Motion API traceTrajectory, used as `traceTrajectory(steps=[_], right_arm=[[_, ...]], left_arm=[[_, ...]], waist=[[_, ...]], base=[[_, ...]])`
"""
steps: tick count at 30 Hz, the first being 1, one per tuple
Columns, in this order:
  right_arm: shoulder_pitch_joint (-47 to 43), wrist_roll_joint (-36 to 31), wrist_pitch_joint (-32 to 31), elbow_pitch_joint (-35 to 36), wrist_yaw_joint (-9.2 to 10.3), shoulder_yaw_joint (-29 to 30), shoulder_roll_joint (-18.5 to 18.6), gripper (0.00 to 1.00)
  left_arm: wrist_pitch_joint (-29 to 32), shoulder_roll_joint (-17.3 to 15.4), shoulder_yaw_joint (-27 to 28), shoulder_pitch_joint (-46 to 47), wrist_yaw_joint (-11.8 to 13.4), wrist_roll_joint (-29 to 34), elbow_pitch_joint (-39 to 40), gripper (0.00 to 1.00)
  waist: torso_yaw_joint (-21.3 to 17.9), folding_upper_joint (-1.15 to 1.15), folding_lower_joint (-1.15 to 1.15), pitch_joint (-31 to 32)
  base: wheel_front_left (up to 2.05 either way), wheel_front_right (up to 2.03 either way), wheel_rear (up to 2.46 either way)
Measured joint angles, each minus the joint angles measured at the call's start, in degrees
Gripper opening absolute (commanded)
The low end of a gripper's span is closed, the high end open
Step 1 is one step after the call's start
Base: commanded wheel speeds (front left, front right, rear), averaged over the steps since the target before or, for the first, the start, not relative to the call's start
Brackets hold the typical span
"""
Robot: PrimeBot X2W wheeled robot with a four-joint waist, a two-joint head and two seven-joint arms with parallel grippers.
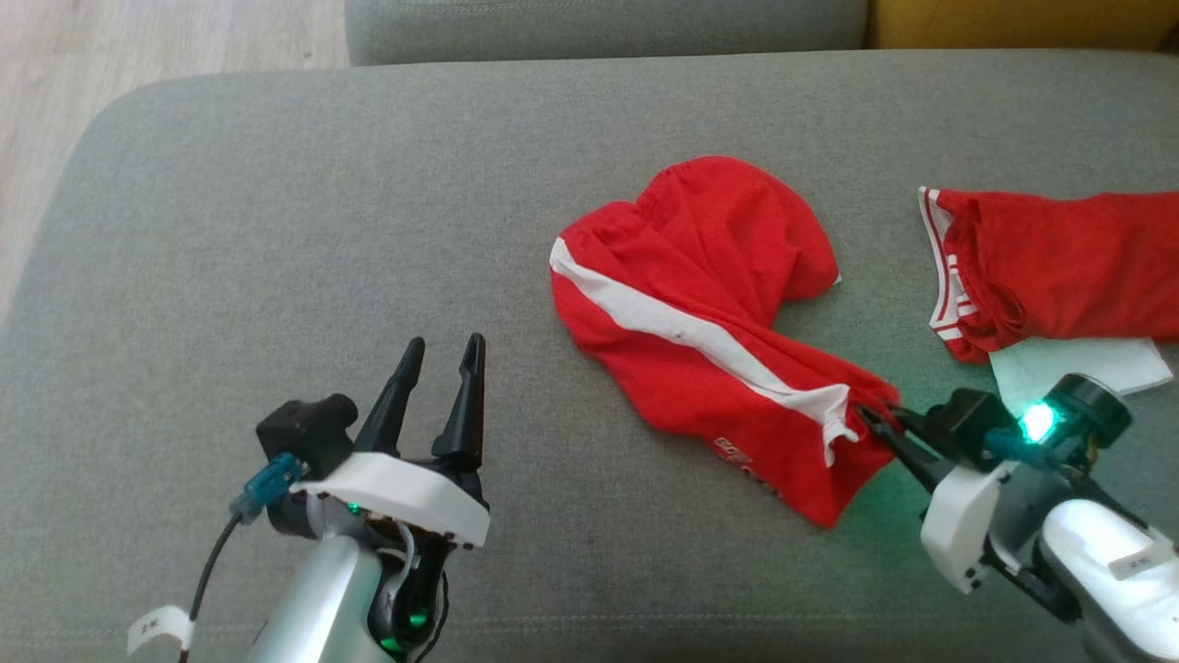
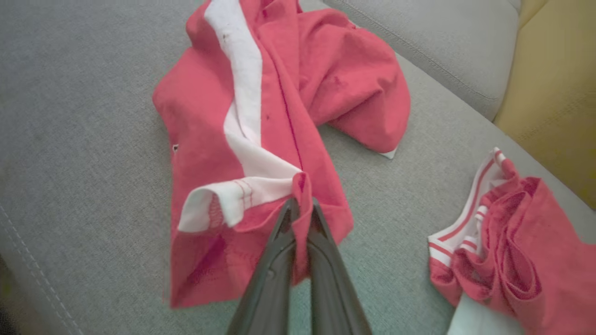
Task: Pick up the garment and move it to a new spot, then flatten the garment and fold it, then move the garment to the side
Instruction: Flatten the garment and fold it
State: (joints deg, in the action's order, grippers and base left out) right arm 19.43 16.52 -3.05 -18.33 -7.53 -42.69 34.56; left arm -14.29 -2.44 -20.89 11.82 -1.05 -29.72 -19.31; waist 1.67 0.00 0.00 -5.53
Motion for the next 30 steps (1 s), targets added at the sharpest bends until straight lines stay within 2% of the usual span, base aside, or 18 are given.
traceTrajectory(steps=[1,2,3,9,15,19,25,30], right_arm=[[-0.23,0.03,-0.01,0.07,0.00,0.69,-0.08,0.03],[-0.37,-0.04,-0.10,0.08,0.00,1.30,-0.11,0.45],[-0.48,-0.42,-0.07,0.10,0.00,2.08,-0.18,1.00],[-3.46,-0.44,0.23,1.53,0.00,9.84,-3.11,1.00],[-7.43,-0.20,1.44,4.12,0.00,22.30,-7.66,1.00],[-9.85,-1.03,3.66,5.80,0.00,31.07,-12.54,1.00],[-11.16,-3.65,7.68,10.10,0.00,38.21,-21.54,1.00],[-11.80,-6.11,9.20,11.33,0.00,39.50,-26.26,1.00]], left_arm=[[0.00,0.00,-0.15,-0.01,0.01,0.00,-0.12,1.00],[0.00,0.00,-0.25,-0.03,0.02,0.00,-0.23,1.00],[0.00,0.00,-0.32,-0.03,0.02,0.00,-0.24,1.00],[0.00,0.00,-0.35,-0.03,0.03,0.00,-0.30,1.00],[0.00,0.00,-0.29,-0.03,0.04,0.00,-0.42,1.00],[0.00,0.00,0.07,-0.03,0.04,0.00,-0.31,1.00],[0.00,0.01,1.16,0.01,0.03,0.51,0.87,1.00],[0.00,0.00,1.35,0.18,-0.56,0.69,0.76,1.00]], waist=[[-0.05,0.00,0.00,0.11],[-0.09,0.00,0.00,0.21],[-0.13,0.00,0.00,0.31],[-0.33,0.00,0.00,0.80],[-0.62,0.00,0.00,1.26],[-0.90,0.00,0.00,1.47],[-1.62,0.00,0.00,0.84],[-2.62,0.00,0.00,-0.49]], base=[[0.00,0.00,0.00],[0.00,0.00,0.00],[0.00,0.00,0.00],[0.00,0.00,0.00],[0.00,0.00,0.00],[0.00,0.00,0.00],[0.00,0.00,0.00],[0.00,0.00,0.00]])
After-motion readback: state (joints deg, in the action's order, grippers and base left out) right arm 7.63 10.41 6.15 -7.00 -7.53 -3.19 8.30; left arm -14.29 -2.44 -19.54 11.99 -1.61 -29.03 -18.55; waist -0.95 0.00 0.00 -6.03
